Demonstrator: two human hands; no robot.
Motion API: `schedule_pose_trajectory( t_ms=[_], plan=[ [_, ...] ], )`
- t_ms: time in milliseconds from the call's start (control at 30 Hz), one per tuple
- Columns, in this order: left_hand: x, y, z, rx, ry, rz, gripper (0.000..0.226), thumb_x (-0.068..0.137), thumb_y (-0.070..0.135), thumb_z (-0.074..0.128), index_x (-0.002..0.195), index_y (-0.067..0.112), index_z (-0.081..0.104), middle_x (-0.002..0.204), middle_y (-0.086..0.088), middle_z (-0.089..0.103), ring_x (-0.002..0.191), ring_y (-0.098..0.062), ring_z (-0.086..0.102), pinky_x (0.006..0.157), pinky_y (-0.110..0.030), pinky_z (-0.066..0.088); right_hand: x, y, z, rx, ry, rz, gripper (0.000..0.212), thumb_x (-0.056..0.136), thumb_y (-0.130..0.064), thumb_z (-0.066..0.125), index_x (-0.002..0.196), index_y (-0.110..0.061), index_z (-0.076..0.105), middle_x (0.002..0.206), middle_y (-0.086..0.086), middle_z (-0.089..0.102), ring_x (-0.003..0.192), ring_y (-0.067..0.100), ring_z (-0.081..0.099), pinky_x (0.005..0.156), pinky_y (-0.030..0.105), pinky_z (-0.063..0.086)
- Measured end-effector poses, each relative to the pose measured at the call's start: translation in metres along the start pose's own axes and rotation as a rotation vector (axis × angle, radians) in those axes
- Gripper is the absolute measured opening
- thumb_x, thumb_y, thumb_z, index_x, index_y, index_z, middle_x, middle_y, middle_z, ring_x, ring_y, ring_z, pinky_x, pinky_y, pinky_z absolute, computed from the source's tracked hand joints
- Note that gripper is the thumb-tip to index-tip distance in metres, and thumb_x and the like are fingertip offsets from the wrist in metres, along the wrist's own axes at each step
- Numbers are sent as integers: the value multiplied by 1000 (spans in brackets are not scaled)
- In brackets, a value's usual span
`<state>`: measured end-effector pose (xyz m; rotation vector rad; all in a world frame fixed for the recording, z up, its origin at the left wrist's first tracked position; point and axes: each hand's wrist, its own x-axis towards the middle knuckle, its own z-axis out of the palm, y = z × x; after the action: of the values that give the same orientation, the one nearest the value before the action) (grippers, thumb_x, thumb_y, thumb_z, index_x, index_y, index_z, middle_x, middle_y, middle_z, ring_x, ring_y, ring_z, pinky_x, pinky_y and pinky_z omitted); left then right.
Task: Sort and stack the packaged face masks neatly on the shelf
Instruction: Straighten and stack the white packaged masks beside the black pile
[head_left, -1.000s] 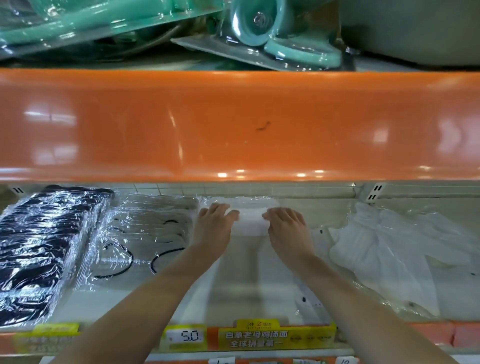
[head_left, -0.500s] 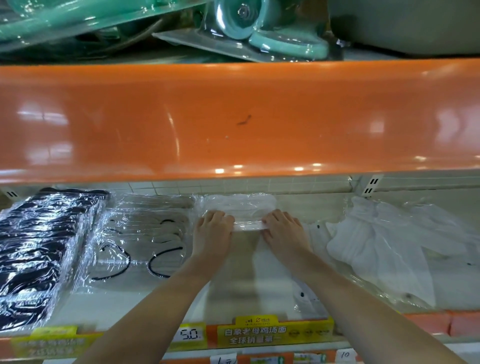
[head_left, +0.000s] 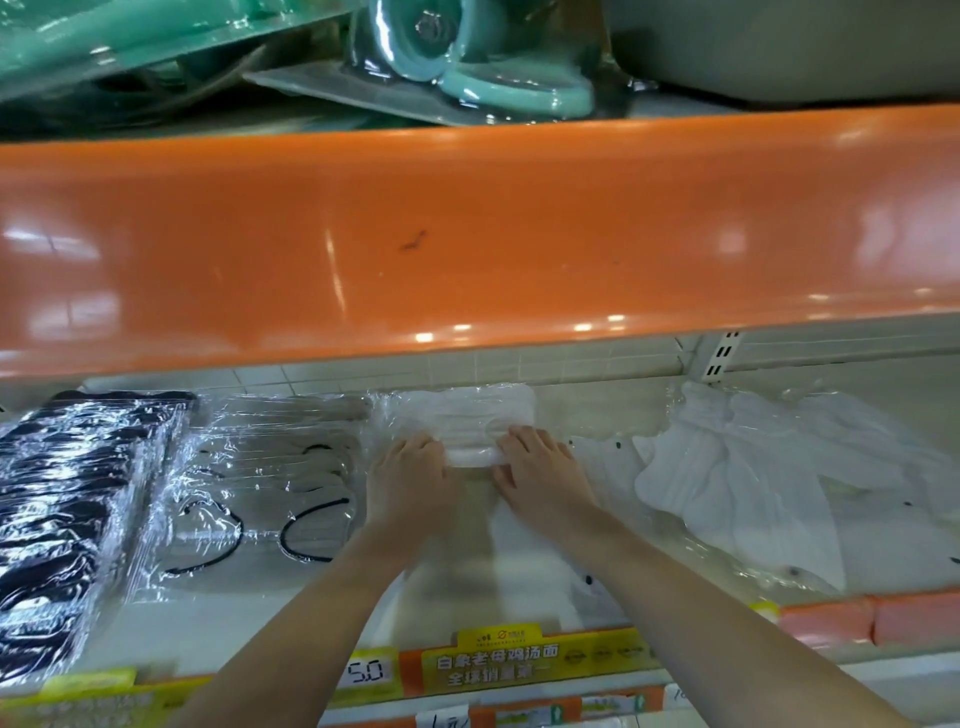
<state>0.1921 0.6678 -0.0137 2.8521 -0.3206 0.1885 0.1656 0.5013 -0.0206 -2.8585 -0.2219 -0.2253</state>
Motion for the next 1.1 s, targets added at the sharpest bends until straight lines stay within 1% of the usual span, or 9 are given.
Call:
schedule_pose_trajectory(
  t_ms=[167, 267, 433, 533, 667, 767, 900, 1033, 1100],
  plan=[
    [-15, 26, -10, -155, -28, -21, 38, 91, 13, 43, 126, 16, 57, 127, -2, 58, 121, -23, 48, 95, -34, 38, -9, 9, -18, 131, 48, 2, 36, 95, -18, 49, 131, -12, 51, 133, 4, 51, 123, 25, 46, 96, 34, 34],
    [-33, 52, -14, -297, -59, 12, 37, 91, 15, 43, 124, 22, 58, 124, 2, 61, 116, -17, 52, 93, -32, 42, -25, 26, -29, 182, 76, 132, 32, 96, -17, 47, 127, -13, 55, 128, 4, 53, 116, 24, 50, 94, 35, 39],
    [-51, 92, -12, -429, -198, -29, 37, 93, 17, 44, 126, 28, 56, 129, 10, 57, 117, -12, 53, 94, -28, 41, -64, 57, -41, 174, -22, 307, 36, 94, -23, 40, 125, -12, 56, 129, 4, 51, 123, 23, 44, 97, 32, 37],
    [-54, 110, -3, -441, -270, -18, 39, 92, 17, 45, 131, 24, 50, 131, 4, 55, 120, -15, 50, 95, -30, 41, -89, 64, -36, 146, 14, 231, 53, 83, -38, 28, 112, -8, 62, 114, 7, 56, 107, 30, 53, 89, 40, 44],
    [-58, 129, 5, -539, -296, -82, 42, 90, 13, 48, 132, 15, 48, 128, -7, 57, 116, -22, 52, 96, -34, 42, -110, 60, -35, 55, -34, 207, 39, 90, -28, 49, 125, -12, 54, 124, 5, 50, 113, 27, 48, 91, 36, 44],
    [-61, 140, 4, -661, -275, -189, 44, 91, 11, 49, 135, 12, 44, 130, -7, 53, 119, -22, 50, 99, -31, 38, -116, 53, -34, -1, -5, 211, 43, 84, -36, 44, 115, -11, 61, 114, 6, 60, 103, 30, 59, 82, 38, 51],
    [-59, 147, 3, -924, -256, -375, 38, 91, 9, 50, 128, 11, 44, 108, 0, 58, 88, -13, 54, 76, -30, 45, -123, 51, -30, 21, 50, 202, 39, 79, -36, 45, 99, -11, 67, 100, 7, 64, 91, 29, 63, 77, 36, 54],
    [-54, 147, 6, -1034, -273, -489, 52, 89, 12, 57, 138, 8, 38, 96, 2, 62, 93, -19, 62, 80, -29, 47, -125, 50, -30, 78, 152, 193, 32, 83, -32, 48, 100, -12, 66, 103, 4, 65, 97, 26, 61, 84, 35, 52],
    [-52, 148, 8, -962, -300, -457, 38, 88, 18, 61, 124, 15, 49, 87, 5, 59, 88, -16, 61, 78, -27, 45, -126, 49, -30, 102, 230, 181, 29, 87, -30, 46, 98, -13, 67, 101, 3, 66, 96, 23, 60, 83, 34, 51]
  ],
)
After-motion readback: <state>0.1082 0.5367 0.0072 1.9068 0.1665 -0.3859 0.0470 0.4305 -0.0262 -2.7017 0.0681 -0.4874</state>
